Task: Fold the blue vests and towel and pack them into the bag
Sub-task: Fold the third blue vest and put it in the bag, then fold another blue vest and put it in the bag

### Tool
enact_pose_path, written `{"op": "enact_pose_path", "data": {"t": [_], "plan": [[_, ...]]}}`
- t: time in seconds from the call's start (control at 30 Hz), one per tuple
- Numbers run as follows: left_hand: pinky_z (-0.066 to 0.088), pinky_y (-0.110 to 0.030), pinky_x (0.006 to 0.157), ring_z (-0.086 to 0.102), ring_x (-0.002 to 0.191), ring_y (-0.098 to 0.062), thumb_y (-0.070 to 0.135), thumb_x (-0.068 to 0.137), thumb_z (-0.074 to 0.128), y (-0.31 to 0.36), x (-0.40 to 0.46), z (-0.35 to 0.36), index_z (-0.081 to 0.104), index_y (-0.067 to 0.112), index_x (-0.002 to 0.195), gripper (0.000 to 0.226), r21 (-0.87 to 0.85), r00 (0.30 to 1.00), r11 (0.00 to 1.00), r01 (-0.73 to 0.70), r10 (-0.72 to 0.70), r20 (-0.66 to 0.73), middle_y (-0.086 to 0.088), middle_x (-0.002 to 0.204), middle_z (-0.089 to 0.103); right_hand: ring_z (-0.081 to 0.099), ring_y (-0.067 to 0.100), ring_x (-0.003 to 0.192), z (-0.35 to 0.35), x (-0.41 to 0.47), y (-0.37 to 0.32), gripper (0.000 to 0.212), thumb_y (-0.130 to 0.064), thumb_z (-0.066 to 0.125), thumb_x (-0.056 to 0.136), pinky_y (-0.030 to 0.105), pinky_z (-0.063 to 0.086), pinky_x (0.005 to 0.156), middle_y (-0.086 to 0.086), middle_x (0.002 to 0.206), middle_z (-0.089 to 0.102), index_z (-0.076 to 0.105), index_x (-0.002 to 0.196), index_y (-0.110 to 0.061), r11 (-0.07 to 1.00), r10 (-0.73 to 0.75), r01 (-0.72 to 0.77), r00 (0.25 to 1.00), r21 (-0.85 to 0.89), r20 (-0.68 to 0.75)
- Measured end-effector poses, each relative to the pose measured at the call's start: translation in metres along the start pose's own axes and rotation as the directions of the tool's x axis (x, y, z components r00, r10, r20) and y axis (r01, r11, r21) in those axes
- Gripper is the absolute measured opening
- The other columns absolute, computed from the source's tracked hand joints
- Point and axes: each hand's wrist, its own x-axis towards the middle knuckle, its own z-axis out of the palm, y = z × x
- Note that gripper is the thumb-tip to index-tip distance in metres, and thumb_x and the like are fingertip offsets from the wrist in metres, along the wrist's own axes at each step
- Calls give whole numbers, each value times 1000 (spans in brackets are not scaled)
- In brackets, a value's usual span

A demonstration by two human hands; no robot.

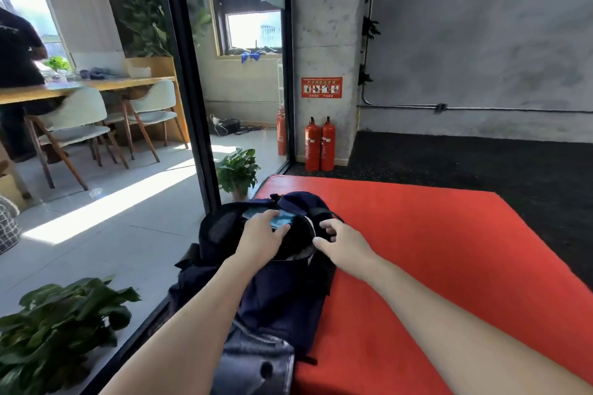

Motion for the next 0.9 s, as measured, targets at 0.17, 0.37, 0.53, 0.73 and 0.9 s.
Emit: {"op": "enact_pose_path", "data": {"t": [0.17,0.37,0.53,0.73,0.9], "plan": [[42,-27,97,62,114,-20,33,91,69,85,-45,40,66,18,128,40,-24,987,988,-155,156,35,0,118,71,59,13,113,-82,-69,41,41,-35,64,96,21,41,83,-3,127,62,56,134,-24,999,26,-21,990,39,-137],[46,-31,100,63,111,-22,35,93,68,194,-105,111,62,18,132,43,-133,940,950,-283,302,156,-3,120,69,61,11,107,-170,-170,124,30,-33,64,96,24,45,82,-8,114,65,61,125,-25,991,128,-132,947,7,-295],[47,-34,102,63,110,-20,37,93,68,275,-177,179,60,20,133,44,-234,842,900,-368,429,328,-2,118,69,66,16,103,-221,-268,195,19,-23,70,91,30,49,92,-2,103,70,69,111,-21,962,250,-274,886,-6,-390],[45,-31,103,62,115,-21,36,93,67,356,-267,246,59,17,134,46,-294,697,841,-453,540,471,-5,122,68,67,15,97,-260,-380,261,18,-27,71,89,25,48,79,-3,101,72,70,107,-24,869,465,-490,754,75,-464],[44,-31,99,61,116,-25,34,93,65,382,-334,308,56,12,137,49,-273,554,828,-490,537,636,-10,120,69,66,12,93,-263,-444,326,9,-31,69,91,29,50,78,-6,95,72,72,98,-26,778,607,-613,672,142,-425]]}}
